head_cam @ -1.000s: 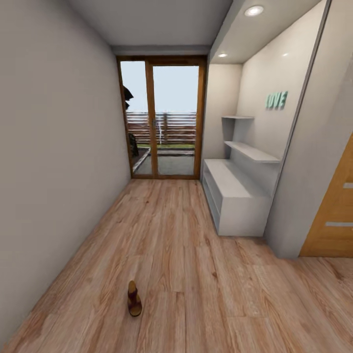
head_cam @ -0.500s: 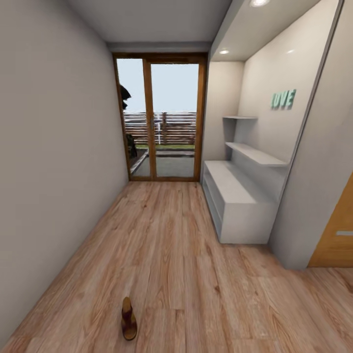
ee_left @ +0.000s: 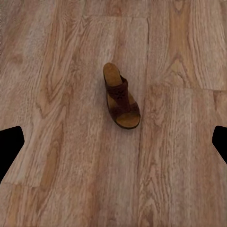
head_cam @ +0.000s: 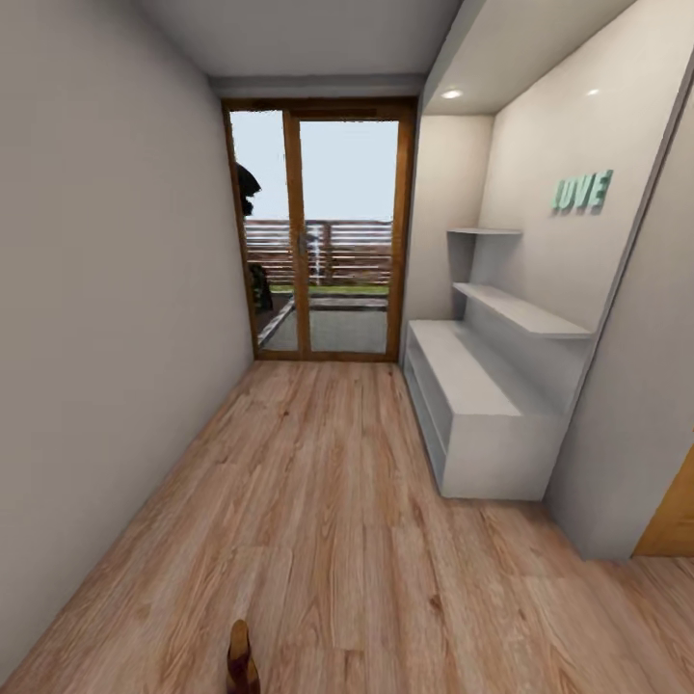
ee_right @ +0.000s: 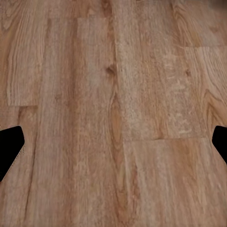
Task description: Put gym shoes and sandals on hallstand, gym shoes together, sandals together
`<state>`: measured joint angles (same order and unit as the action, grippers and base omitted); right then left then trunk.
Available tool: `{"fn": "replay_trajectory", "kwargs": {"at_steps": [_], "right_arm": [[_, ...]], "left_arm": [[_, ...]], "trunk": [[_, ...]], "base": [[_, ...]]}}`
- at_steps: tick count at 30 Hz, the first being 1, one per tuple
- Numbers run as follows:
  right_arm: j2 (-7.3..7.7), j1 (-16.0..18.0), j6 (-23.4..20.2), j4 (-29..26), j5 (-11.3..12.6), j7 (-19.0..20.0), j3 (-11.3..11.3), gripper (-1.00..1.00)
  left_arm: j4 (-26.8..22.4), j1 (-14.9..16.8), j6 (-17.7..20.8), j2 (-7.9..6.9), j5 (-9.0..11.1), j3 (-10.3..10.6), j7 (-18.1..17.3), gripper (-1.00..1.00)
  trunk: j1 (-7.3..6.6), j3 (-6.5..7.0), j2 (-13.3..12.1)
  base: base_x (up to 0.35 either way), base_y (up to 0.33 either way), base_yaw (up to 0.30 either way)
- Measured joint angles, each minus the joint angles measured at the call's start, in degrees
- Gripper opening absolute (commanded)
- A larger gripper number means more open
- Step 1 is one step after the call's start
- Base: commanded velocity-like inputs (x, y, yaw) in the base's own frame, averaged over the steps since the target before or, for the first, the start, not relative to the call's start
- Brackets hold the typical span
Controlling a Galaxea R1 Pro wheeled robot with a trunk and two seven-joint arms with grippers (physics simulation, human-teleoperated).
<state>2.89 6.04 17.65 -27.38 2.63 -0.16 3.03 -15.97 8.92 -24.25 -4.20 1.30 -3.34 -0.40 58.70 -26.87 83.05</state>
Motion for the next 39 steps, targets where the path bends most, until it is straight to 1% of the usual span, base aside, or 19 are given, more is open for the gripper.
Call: {"fn": "replay_trajectory", "kwargs": {"at_steps": [15, 21, 22, 26, 27, 31, 37, 39], "right_arm": [[-0.09, 0.01, 0.00, 0.03, 0.00, -0.08, -0.01, 1.00], [-0.09, 0.01, 0.01, 0.10, 0.00, -0.08, 0.01, 1.00], [-0.09, 0.01, 0.01, 0.13, 0.00, -0.08, 0.03, 1.00], [-0.09, 0.01, 0.01, 0.18, 0.00, -0.08, 0.04, 1.00], [-0.09, 0.01, 0.01, 0.19, 0.00, -0.08, 0.03, 1.00], [-0.09, 0.01, 0.01, 0.20, -0.01, -0.08, 0.03, 1.00], [-0.09, 0.01, 0.01, 0.24, -0.02, -0.08, 0.08, 1.00], [-0.09, 0.01, 0.01, 0.27, -0.02, -0.08, 0.08, 1.00]], "left_arm": [[-0.01, -0.01, 0.00, -0.03, -0.01, -0.02, 0.16, 1.00], [-0.02, -0.01, 0.00, -0.03, -0.05, -0.44, 0.29, 1.00], [-0.02, -0.01, -0.02, -0.03, -0.02, -1.95, 0.27, 1.00], [-0.04, -0.01, -0.02, -0.02, -0.02, -3.79, 0.25, 1.00], [-0.07, -0.01, -0.05, 0.02, -0.02, -5.23, 0.17, 1.00], [-0.10, -0.01, -0.07, 0.06, 0.02, -7.40, 0.04, 1.00], [-0.06, 0.05, 0.02, 0.22, 0.03, -8.39, -0.03, 1.00], [-0.04, 0.06, 0.04, 0.32, 0.00, -8.40, -0.10, 1.00]], "trunk": [[0.00, 0.00, 0.00], [0.03, 0.00, -0.01], [0.03, 0.00, -0.01], [0.03, 0.00, -0.01], [0.03, 0.00, -0.01], [0.03, 0.00, -0.01], [0.03, 0.00, -0.01], [0.04, 0.00, 0.00]], "base": [[0.329, -0.034, 0.254], [0.098, -0.001, 0.275], [0.012, 0.000, 0.275], [0.007, 0.000, 0.275], [0.003, 0.000, 0.275], [0.001, 0.000, 0.275], [0.000, 0.000, 0.275], [0.000, 0.000, 0.275]]}}
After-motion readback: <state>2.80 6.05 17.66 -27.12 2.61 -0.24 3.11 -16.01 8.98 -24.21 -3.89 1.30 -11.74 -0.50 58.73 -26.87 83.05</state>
